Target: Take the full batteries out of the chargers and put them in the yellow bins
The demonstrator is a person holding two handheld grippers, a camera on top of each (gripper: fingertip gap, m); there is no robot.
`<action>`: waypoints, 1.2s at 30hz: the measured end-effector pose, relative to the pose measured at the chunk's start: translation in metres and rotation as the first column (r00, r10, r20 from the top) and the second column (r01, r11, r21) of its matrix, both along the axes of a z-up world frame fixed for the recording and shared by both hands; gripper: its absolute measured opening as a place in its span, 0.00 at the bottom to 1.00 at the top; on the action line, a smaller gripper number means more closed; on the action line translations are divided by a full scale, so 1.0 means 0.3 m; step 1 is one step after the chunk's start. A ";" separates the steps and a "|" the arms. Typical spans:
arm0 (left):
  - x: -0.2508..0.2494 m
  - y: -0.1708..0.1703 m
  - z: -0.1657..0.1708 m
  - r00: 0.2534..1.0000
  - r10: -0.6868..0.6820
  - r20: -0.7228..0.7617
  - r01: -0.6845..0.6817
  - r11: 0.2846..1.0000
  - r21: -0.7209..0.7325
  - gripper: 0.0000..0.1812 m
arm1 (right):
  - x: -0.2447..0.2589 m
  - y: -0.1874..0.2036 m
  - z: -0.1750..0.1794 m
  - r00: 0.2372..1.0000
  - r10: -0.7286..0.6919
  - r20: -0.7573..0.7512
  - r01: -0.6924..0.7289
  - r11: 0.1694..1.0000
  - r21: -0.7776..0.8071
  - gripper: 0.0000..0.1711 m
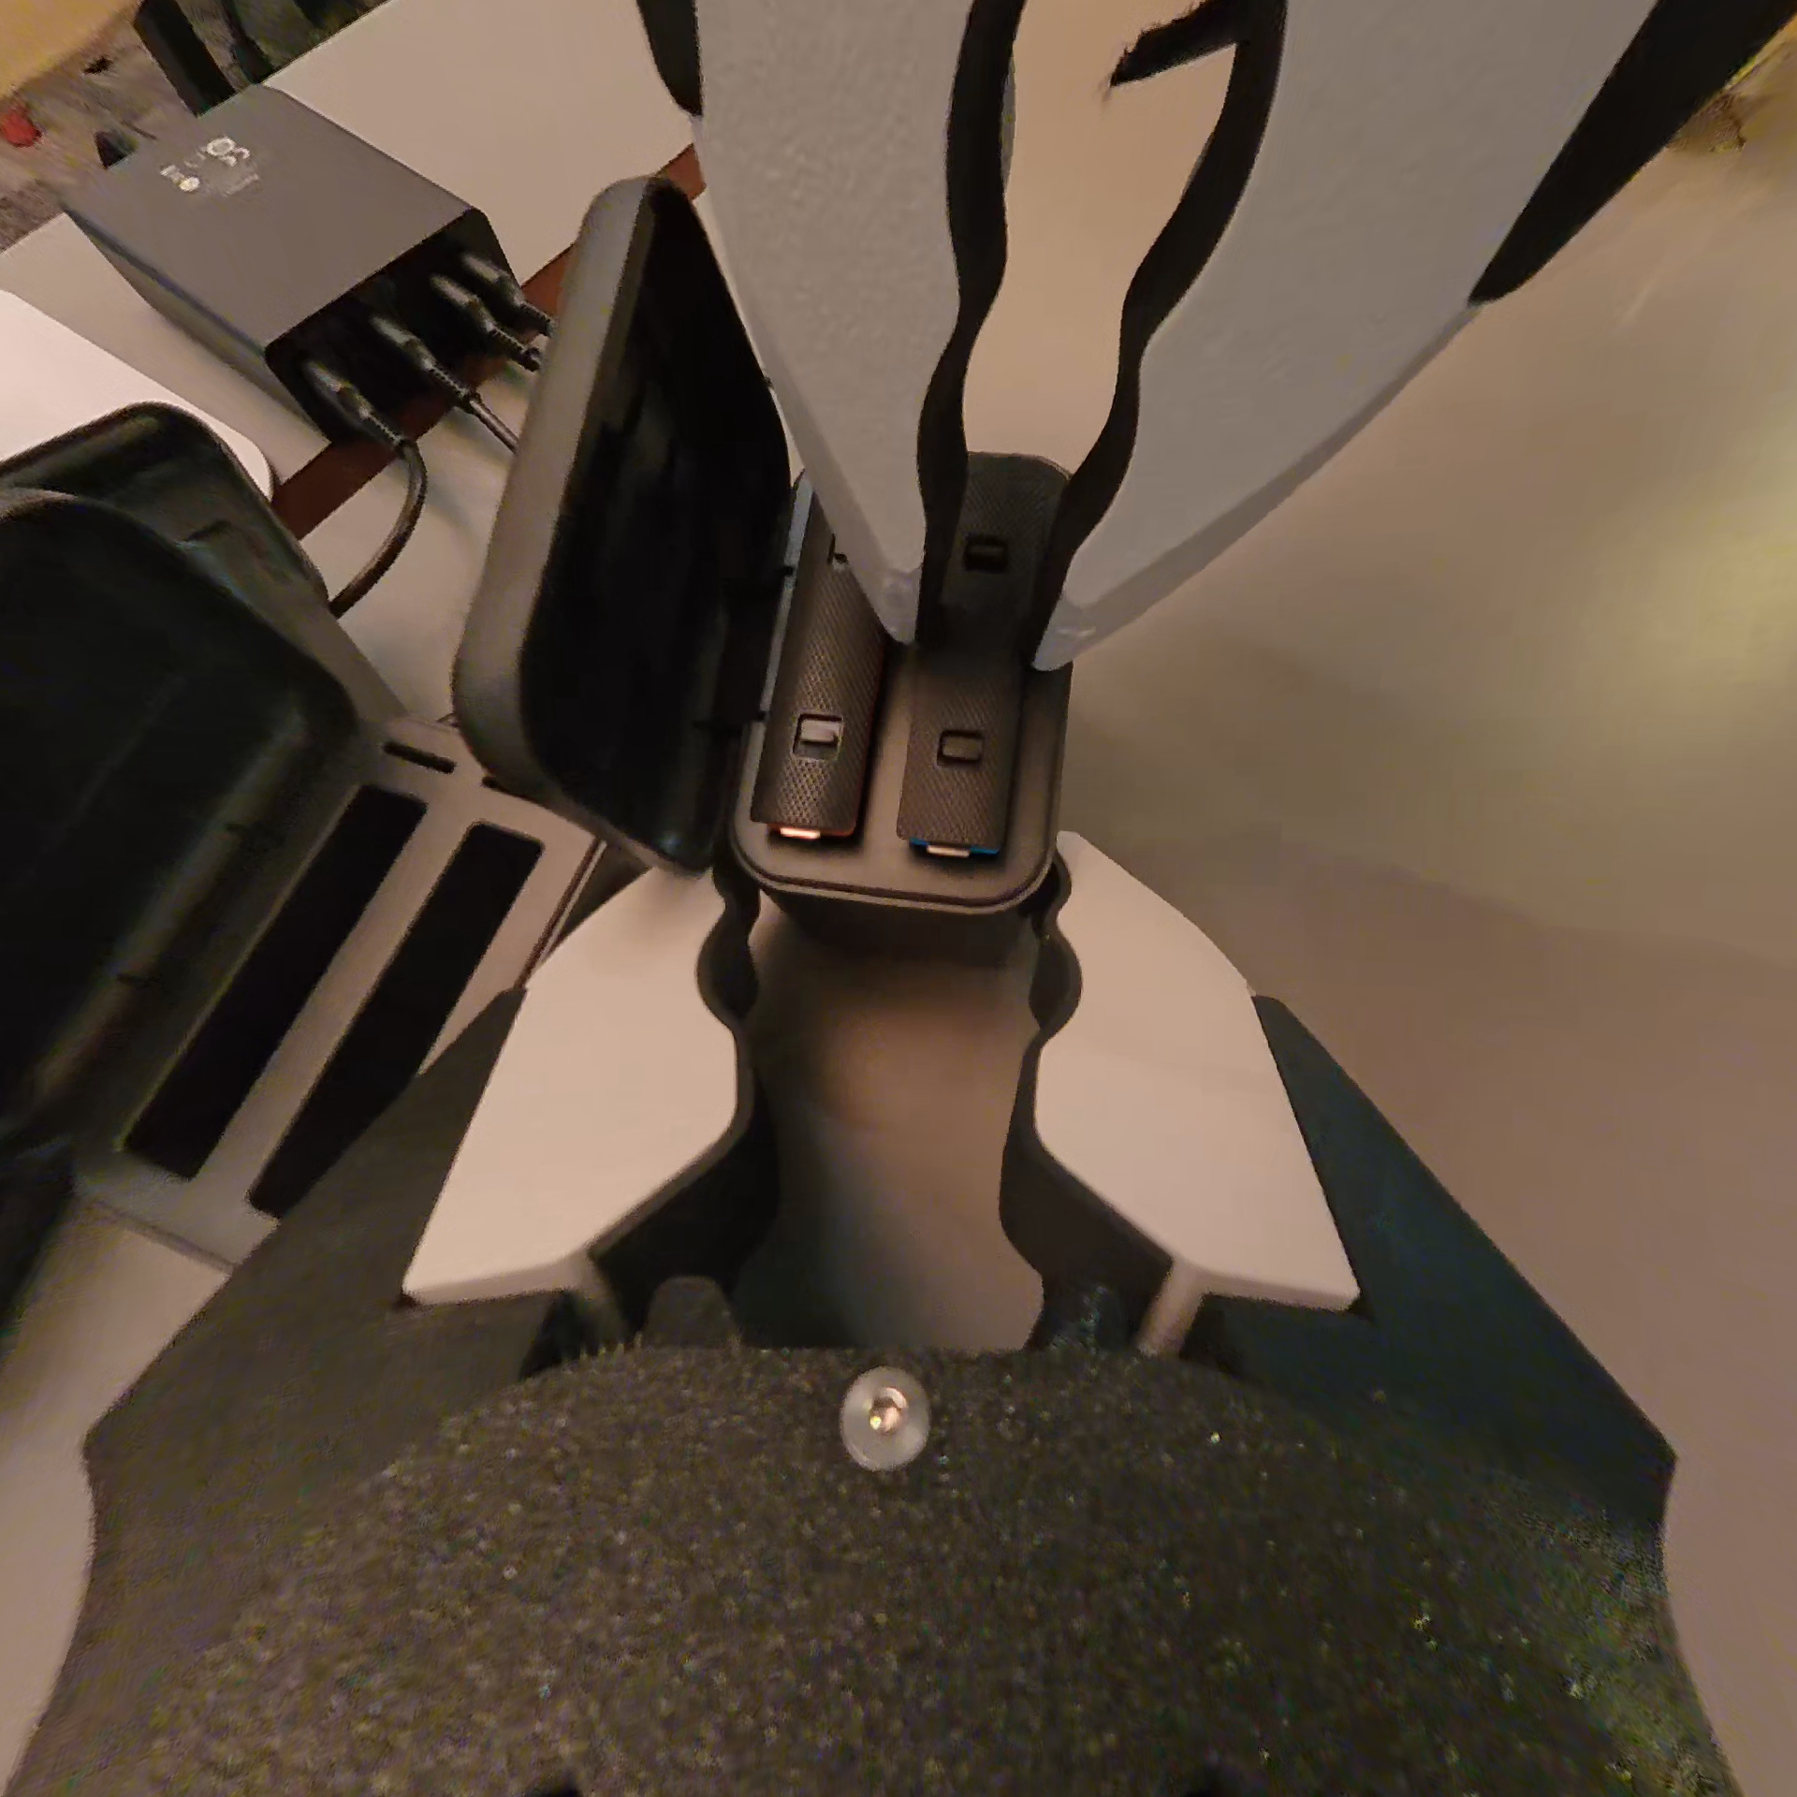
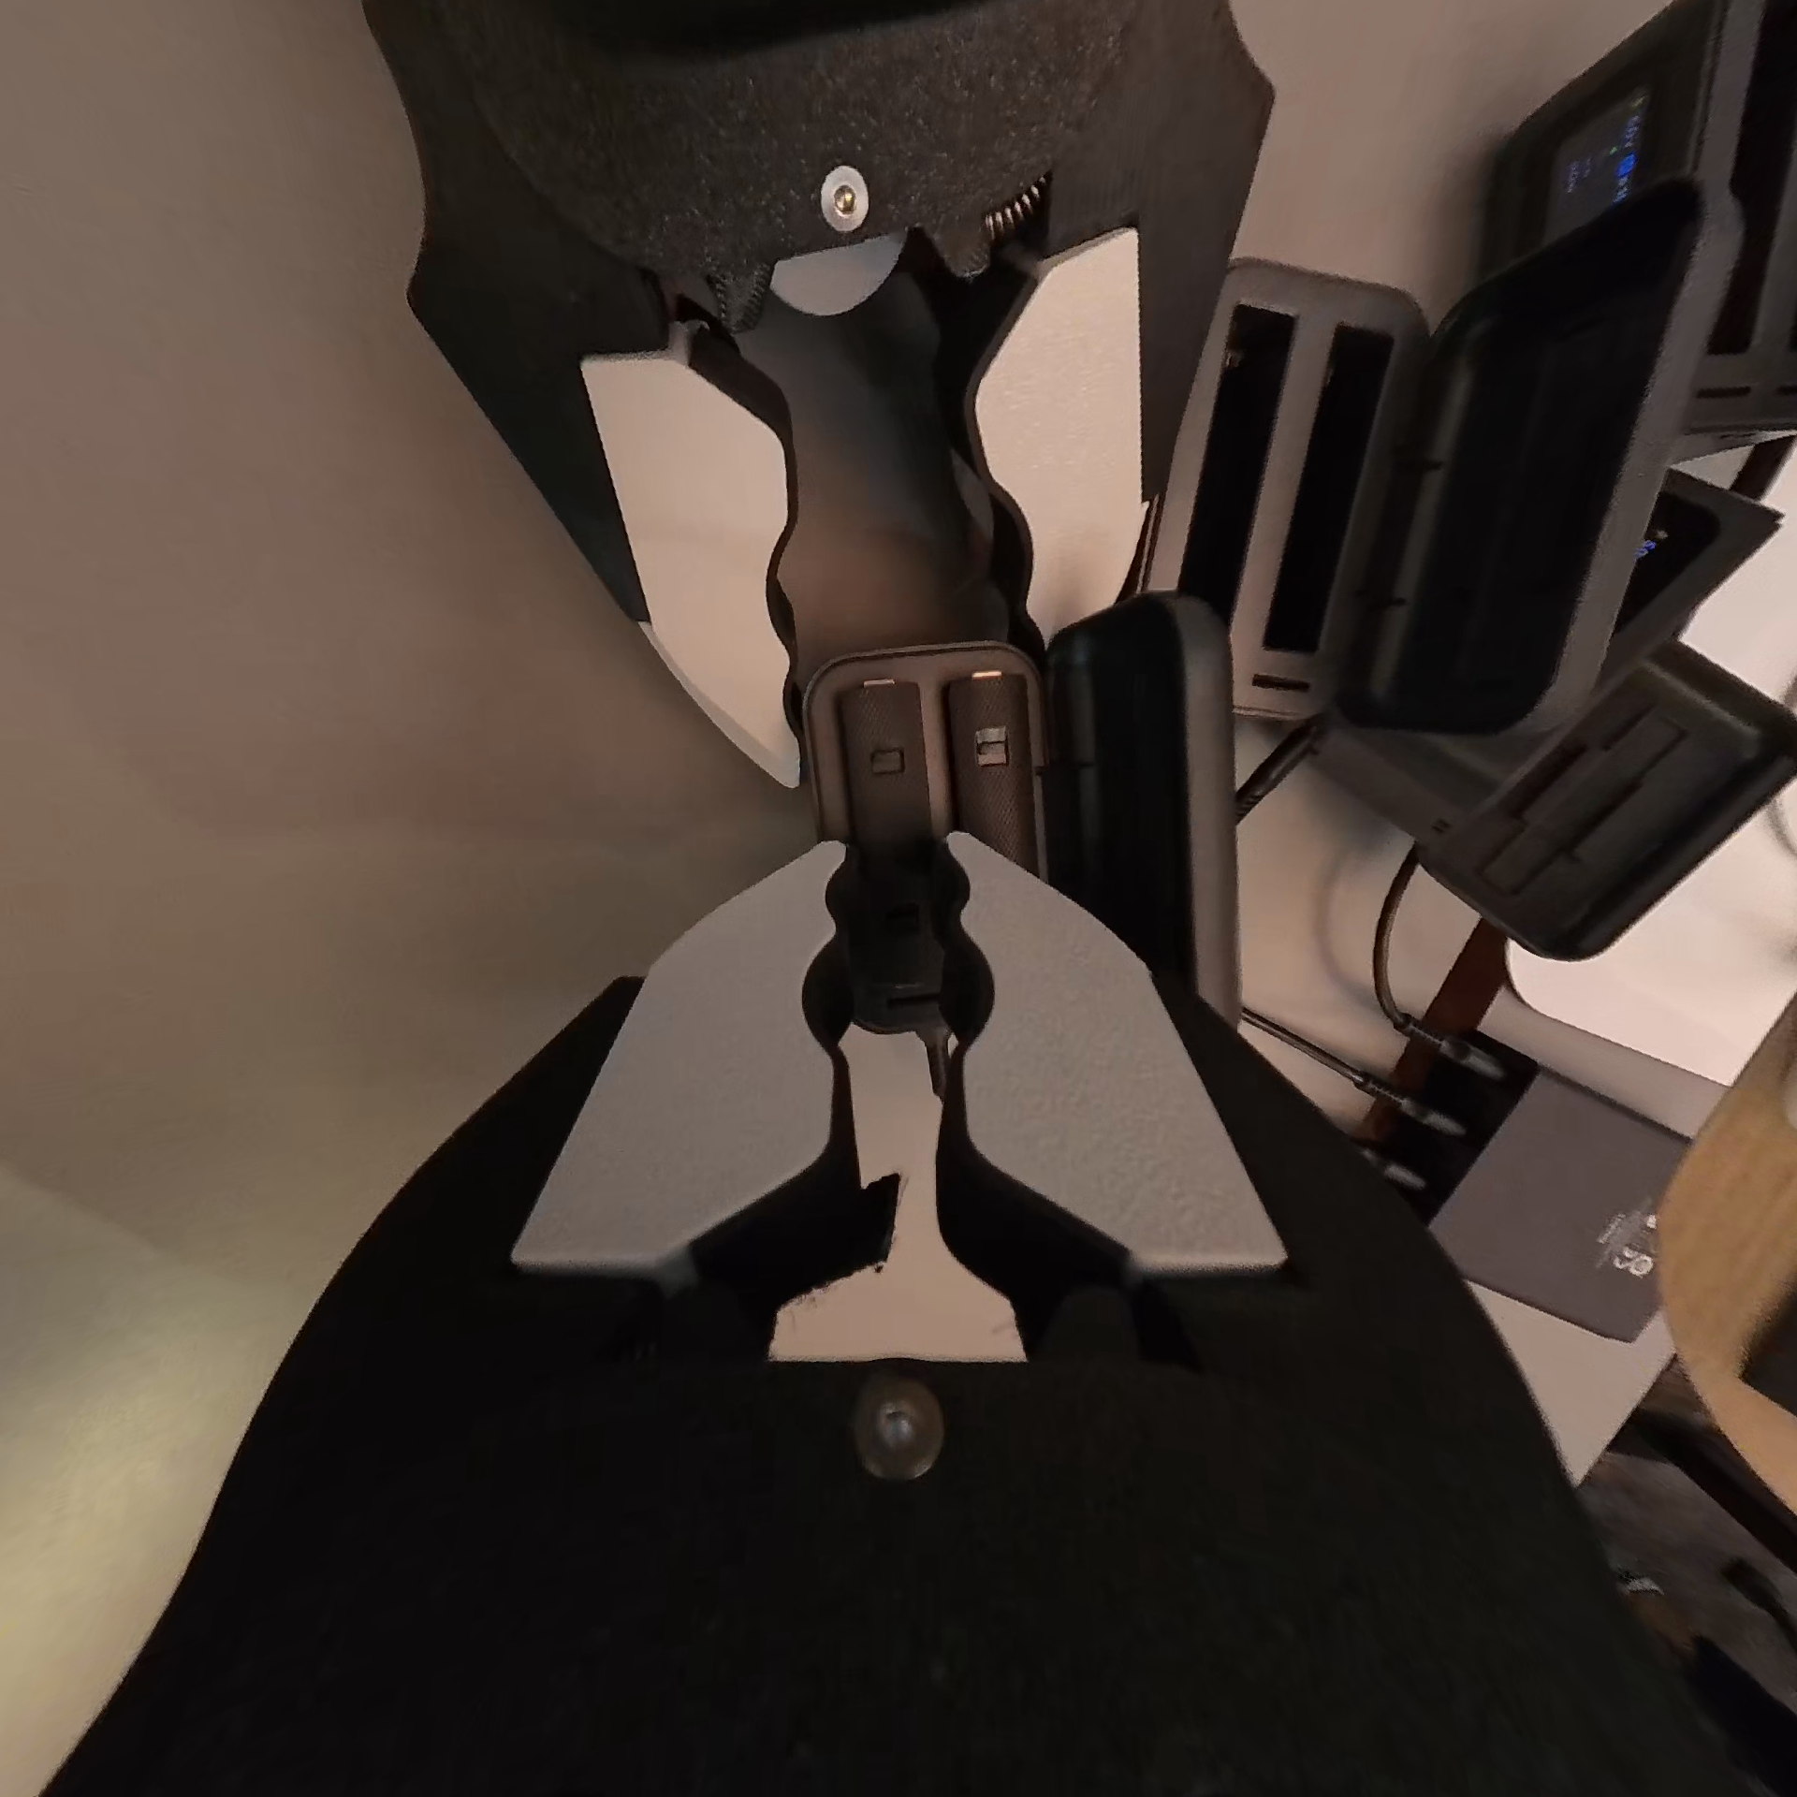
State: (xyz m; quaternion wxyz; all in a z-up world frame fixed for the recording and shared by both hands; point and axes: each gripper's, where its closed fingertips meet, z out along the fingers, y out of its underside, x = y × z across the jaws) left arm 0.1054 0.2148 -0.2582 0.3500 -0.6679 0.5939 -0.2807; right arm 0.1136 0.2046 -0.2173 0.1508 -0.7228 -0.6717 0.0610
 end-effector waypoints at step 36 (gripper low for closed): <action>0.012 0.002 -0.006 0.995 -0.022 -0.102 0.023 1.000 0.012 0.31 | 0.069 -0.050 0.345 0.933 -0.165 -0.319 0.220 0.964 0.146 0.08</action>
